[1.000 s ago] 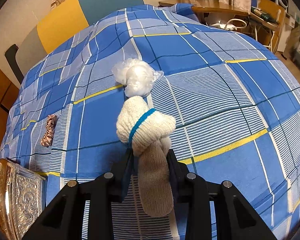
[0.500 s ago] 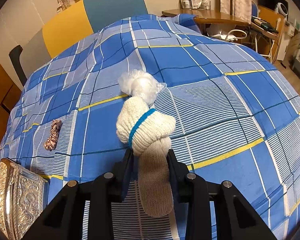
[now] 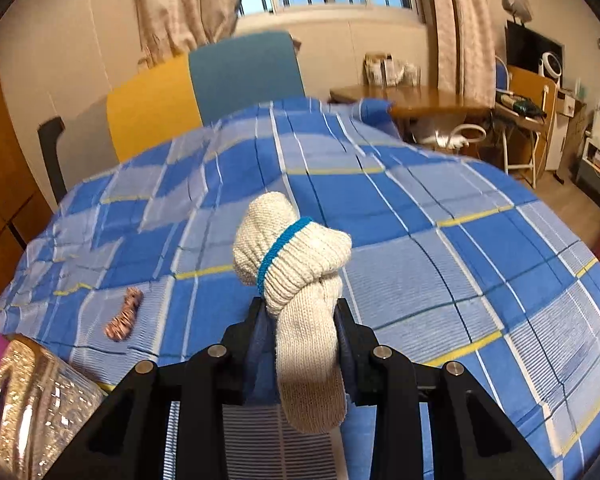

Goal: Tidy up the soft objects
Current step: 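Carry the red hat into the gold tray and open the left gripper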

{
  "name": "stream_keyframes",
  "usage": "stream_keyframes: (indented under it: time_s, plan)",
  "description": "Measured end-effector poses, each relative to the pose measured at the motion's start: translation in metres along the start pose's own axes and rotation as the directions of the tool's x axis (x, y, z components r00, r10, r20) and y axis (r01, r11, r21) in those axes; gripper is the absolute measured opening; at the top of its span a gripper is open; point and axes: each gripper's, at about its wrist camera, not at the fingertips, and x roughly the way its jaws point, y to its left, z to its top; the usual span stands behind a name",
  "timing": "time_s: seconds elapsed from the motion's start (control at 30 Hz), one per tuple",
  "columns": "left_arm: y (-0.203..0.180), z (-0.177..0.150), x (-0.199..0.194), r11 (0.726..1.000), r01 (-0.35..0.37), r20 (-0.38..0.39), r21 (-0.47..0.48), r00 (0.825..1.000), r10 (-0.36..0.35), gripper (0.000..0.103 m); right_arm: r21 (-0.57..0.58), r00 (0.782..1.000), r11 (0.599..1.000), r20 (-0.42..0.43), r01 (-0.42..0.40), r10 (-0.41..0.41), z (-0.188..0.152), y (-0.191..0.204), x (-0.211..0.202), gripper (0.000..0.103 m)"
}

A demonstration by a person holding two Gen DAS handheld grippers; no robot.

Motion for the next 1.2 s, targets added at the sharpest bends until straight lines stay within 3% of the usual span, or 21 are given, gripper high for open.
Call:
stream_keyframes:
  time_s: [0.17, 0.33, 0.43, 0.5, 0.97, 1.2]
  plan:
    - [0.008, -0.013, 0.028, 1.000, -0.003, -0.064, -0.001, 0.998, 0.003, 0.030, 0.031, 1.000, 0.999, 0.013, -0.016, 0.016, 0.005, 0.002, -0.013, 0.033]
    - [0.008, -0.017, 0.041, 1.000, -0.015, -0.080, 0.018, 0.997, 0.017, 0.030, 0.039, 1.000, 0.999, 0.018, -0.025, 0.024, 0.004, 0.004, -0.030, 0.033]
    - [0.007, -0.020, 0.046, 0.999, -0.024, -0.085, 0.036, 0.996, 0.027, 0.036, 0.035, 1.000, 0.999, 0.013, -0.016, 0.016, 0.002, 0.005, -0.040, 0.033]
    - [0.004, -0.023, 0.046, 0.998, -0.047, -0.076, 0.050, 0.996, 0.050, 0.044, 0.041, 1.000, 0.999, 0.006, -0.010, 0.010, 0.001, 0.006, -0.045, 0.033]
    - [-0.005, -0.029, 0.014, 0.993, -0.058, 0.030, 0.102, 0.998, 0.055, 0.045, 0.042, 1.000, 0.999, 0.018, -0.026, 0.025, -0.010, 0.042, -0.106, 0.033]
    - [0.008, -0.032, 0.003, 0.998, -0.018, 0.057, 0.067, 0.998, 0.014, 0.045, -0.008, 0.990, 0.991, 0.063, -0.130, 0.130, -0.005, 0.097, -0.152, 0.033]
